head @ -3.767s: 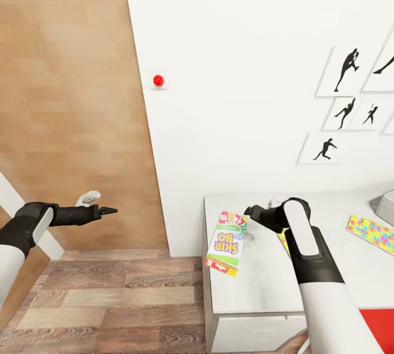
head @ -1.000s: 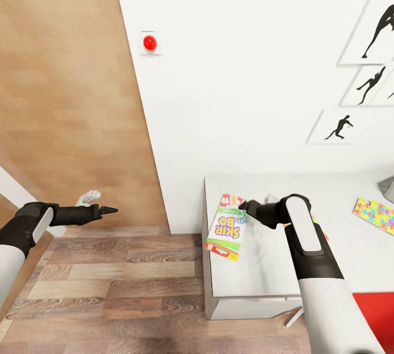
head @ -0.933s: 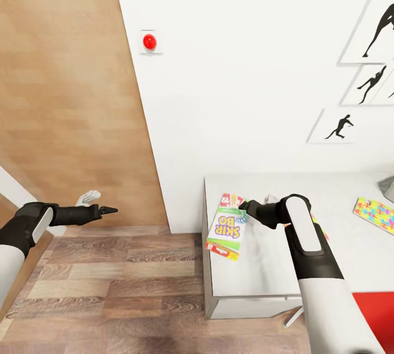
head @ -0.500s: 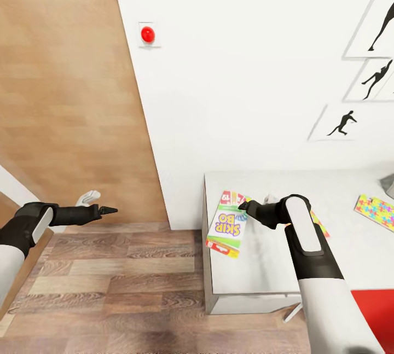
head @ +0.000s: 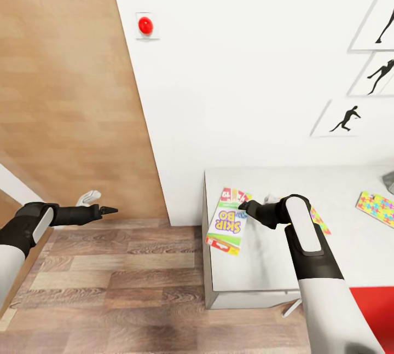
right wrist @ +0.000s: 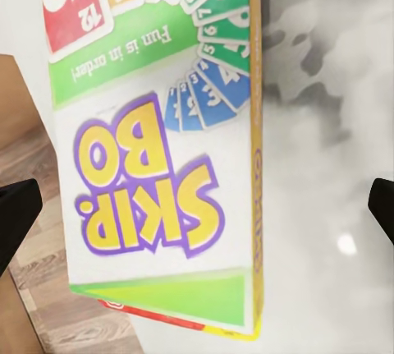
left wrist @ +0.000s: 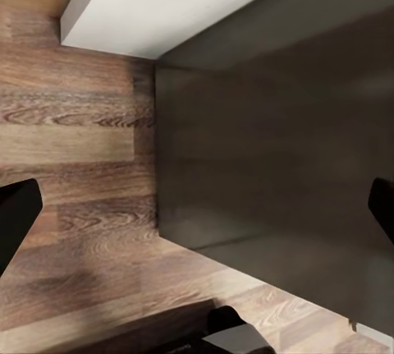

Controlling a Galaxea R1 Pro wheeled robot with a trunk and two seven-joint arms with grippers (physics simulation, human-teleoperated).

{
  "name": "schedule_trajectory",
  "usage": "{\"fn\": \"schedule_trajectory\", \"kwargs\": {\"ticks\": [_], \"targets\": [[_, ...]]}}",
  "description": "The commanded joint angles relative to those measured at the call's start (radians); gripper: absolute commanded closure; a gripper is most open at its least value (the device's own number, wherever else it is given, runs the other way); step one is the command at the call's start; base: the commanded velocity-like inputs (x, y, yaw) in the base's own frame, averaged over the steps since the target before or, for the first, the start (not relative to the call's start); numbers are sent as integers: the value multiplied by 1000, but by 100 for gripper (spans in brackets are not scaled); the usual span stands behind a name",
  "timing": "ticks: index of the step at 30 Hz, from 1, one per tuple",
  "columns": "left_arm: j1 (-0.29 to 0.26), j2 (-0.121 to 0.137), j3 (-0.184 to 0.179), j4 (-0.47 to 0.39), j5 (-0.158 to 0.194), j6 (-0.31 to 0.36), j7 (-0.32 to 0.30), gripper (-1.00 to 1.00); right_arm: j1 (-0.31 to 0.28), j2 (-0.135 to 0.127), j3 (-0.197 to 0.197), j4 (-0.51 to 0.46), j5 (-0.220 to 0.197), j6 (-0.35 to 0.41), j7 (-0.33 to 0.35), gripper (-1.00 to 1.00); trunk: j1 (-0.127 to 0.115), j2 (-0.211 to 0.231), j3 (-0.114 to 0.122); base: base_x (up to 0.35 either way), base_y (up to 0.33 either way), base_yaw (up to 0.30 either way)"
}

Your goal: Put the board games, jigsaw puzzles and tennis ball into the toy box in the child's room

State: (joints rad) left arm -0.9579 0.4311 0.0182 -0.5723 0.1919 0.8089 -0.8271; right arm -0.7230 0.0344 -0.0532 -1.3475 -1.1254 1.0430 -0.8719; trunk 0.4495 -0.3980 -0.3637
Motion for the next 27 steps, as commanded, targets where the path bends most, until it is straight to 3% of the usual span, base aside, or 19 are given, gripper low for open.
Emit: {"fn": "schedule_trajectory", "kwargs": {"ticks": [1, 27], "targets": [[-1, 0, 2, 0, 0, 5, -3, -100, -1, 1, -2, -1, -10, 4, -10, -100, 1, -2, -3, 0, 0, 0], [2, -3, 2, 6, 0, 3, -3, -100, 1, 1, 0, -1, -9, 4, -9, -100, 1, -2, -46, 0, 0, 0]]}}
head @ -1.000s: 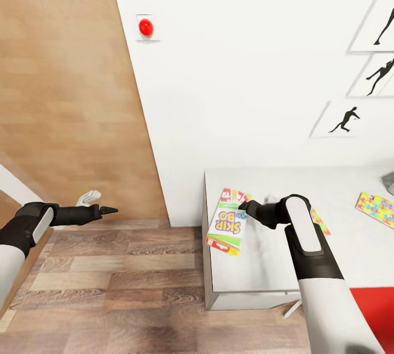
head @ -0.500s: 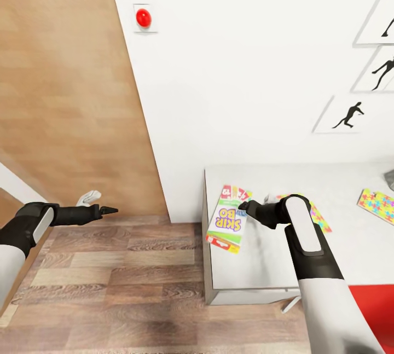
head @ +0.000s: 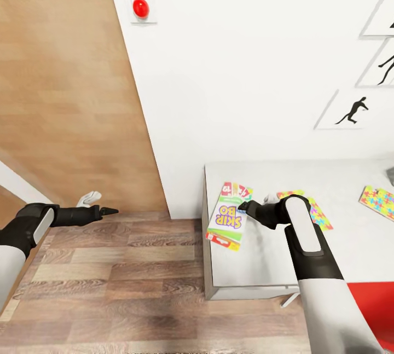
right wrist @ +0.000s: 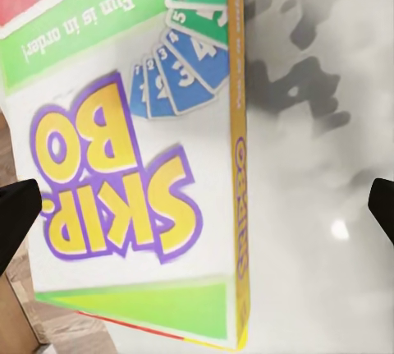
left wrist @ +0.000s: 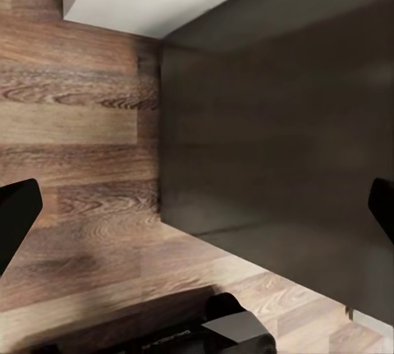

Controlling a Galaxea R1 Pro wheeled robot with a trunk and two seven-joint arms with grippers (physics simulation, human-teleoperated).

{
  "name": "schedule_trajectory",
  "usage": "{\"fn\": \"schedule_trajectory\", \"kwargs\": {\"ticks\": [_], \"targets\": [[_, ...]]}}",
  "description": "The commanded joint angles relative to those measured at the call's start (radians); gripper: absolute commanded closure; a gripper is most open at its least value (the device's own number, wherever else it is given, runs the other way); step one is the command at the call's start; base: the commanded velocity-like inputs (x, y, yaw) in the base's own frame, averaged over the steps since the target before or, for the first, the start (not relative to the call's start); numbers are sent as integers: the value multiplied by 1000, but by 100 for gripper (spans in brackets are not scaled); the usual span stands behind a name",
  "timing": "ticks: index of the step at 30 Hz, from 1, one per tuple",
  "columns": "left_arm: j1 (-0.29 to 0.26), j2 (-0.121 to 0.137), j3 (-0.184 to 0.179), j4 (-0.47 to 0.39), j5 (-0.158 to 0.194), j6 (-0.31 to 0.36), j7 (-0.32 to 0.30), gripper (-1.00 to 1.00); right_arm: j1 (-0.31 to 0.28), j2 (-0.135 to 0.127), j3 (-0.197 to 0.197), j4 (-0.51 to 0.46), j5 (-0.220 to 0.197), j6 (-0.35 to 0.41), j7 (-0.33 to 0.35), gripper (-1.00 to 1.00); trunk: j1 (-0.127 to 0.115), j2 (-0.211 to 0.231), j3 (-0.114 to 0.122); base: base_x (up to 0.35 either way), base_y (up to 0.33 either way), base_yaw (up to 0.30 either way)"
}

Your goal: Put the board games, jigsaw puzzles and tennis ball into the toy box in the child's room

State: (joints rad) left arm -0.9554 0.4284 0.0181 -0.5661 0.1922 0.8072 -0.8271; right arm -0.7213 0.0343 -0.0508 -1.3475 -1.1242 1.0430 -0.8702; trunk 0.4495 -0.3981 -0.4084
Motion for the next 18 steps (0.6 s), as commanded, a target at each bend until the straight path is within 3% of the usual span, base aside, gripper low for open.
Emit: {"fn": "schedule_trajectory", "kwargs": {"ticks": [1, 18], "targets": [[-1, 0, 2, 0, 0, 5, -3, -100, -1, 1, -2, -1, -10, 4, -10, -100, 0, -2, -3, 0, 0, 0], [4, 1, 2, 2, 0, 4, -3, -100, 0, 1, 3, -1, -11, 4, -10, -100, 0, -2, -31, 0, 0, 0]]}}
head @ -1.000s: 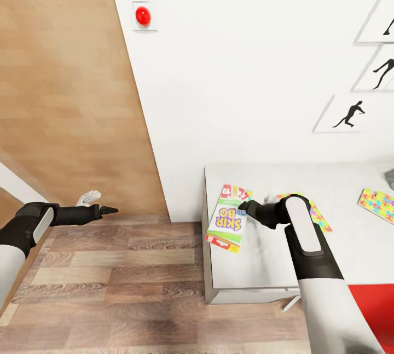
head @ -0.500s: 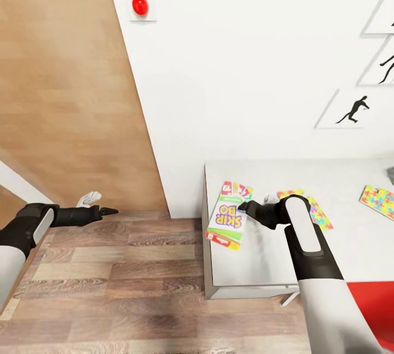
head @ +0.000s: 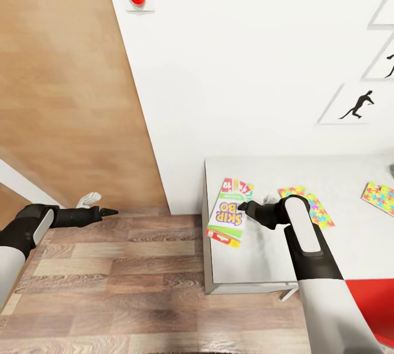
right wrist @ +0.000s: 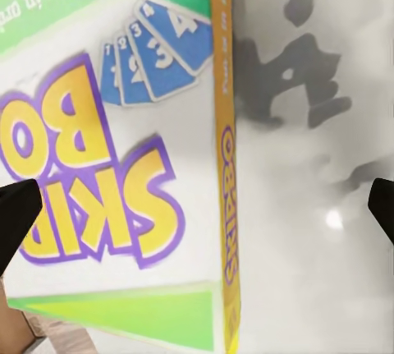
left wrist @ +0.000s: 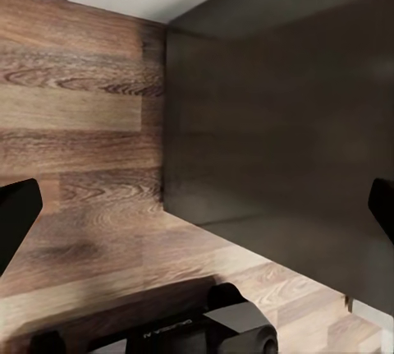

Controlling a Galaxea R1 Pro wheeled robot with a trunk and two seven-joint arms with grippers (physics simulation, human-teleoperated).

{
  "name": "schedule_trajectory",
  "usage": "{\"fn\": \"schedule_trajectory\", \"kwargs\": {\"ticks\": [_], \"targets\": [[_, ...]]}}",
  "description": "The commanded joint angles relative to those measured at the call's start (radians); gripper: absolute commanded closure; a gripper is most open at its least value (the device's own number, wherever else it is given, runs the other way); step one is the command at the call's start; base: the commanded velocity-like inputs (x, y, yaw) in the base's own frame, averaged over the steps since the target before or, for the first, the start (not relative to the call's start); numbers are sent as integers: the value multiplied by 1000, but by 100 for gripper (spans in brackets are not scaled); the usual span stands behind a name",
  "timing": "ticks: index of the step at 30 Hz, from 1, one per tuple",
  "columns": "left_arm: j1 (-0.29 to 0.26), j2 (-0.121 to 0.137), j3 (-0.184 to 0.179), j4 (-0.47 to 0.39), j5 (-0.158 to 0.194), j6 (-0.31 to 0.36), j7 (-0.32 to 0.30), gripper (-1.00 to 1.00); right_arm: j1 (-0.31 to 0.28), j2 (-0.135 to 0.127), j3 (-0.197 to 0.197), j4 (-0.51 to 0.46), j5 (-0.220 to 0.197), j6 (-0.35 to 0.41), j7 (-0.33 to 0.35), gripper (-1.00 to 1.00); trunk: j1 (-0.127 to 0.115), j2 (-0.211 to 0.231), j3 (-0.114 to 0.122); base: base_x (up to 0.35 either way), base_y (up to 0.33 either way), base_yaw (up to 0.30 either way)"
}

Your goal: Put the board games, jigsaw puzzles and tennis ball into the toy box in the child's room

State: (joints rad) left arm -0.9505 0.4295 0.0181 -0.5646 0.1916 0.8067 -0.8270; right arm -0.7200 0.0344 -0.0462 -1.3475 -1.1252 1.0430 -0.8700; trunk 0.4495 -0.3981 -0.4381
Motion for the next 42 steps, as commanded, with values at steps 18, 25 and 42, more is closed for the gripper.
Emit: {"fn": "schedule_trajectory", "kwargs": {"ticks": [18, 25, 42], "targets": [[0, 0, 2, 0, 0, 5, -3, -100, 3, 1, -1, -2, -10, 4, -12, -100, 0, -2, -31, 0, 0, 0], [0, -1, 2, 0, 0, 5, -2, -100, 4, 1, 0, -2, -10, 4, -12, -100, 0, -2, -43, 0, 0, 0], [1, -1, 2, 0, 0, 5, -2, -100, 5, 1, 2, -2, -10, 4, -15, -100, 0, -2, -54, 0, 0, 0]]}}
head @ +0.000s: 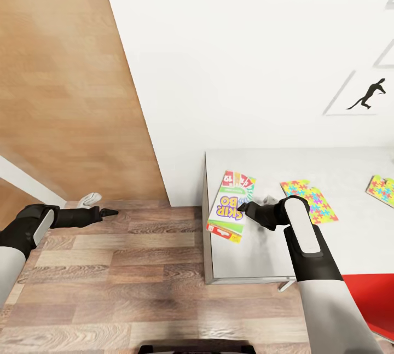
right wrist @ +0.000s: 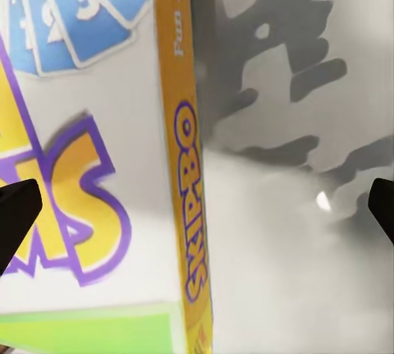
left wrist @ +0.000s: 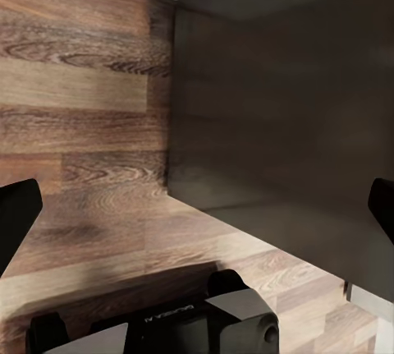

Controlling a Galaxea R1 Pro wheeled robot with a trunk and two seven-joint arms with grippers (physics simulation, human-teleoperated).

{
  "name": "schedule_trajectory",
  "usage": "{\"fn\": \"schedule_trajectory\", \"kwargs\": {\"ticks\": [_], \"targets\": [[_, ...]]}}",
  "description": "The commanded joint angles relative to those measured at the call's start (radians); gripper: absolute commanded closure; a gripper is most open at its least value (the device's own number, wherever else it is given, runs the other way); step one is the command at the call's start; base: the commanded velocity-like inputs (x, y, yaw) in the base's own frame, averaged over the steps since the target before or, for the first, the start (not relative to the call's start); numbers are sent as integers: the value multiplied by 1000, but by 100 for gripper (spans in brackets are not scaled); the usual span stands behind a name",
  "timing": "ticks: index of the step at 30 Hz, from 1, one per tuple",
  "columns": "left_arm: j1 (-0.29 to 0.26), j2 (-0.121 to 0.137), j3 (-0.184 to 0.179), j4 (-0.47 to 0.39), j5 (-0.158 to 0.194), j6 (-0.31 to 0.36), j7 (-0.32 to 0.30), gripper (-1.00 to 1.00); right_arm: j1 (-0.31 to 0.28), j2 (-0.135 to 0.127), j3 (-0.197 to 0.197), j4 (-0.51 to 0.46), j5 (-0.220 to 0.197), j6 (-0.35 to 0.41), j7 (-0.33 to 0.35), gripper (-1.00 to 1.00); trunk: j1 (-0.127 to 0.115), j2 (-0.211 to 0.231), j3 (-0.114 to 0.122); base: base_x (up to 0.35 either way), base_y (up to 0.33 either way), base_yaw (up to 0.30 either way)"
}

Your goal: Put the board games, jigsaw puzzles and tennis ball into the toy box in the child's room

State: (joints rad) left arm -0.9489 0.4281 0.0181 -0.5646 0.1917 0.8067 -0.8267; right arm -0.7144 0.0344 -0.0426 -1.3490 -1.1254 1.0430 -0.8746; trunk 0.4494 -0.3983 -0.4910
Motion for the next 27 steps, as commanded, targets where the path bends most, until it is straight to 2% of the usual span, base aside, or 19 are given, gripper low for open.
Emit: {"fn": "schedule_trajectory", "kwargs": {"ticks": [1, 8, 17, 27], "targets": [[-1, 0, 2, 0, 0, 5, -3, -100, -1, 1, -2, -1, -10, 4, -10, -100, 1, -2, -2, 0, 0, 0], [-1, 0, 2, 0, 0, 5, -3, -100, 1, 1, -2, -1, -10, 4, -11, -100, 1, -2, -2, 0, 0, 34], [-1, 0, 2, 0, 0, 5, -3, -100, 2, 1, -1, -1, -10, 4, -11, -100, 1, -2, -2, 0, 2, 193], [-1, 0, 2, 0, 0, 5, -3, -100, 4, 1, -2, -1, -10, 4, -11, -100, 1, -2, -2, 0, 22, 27]]}}
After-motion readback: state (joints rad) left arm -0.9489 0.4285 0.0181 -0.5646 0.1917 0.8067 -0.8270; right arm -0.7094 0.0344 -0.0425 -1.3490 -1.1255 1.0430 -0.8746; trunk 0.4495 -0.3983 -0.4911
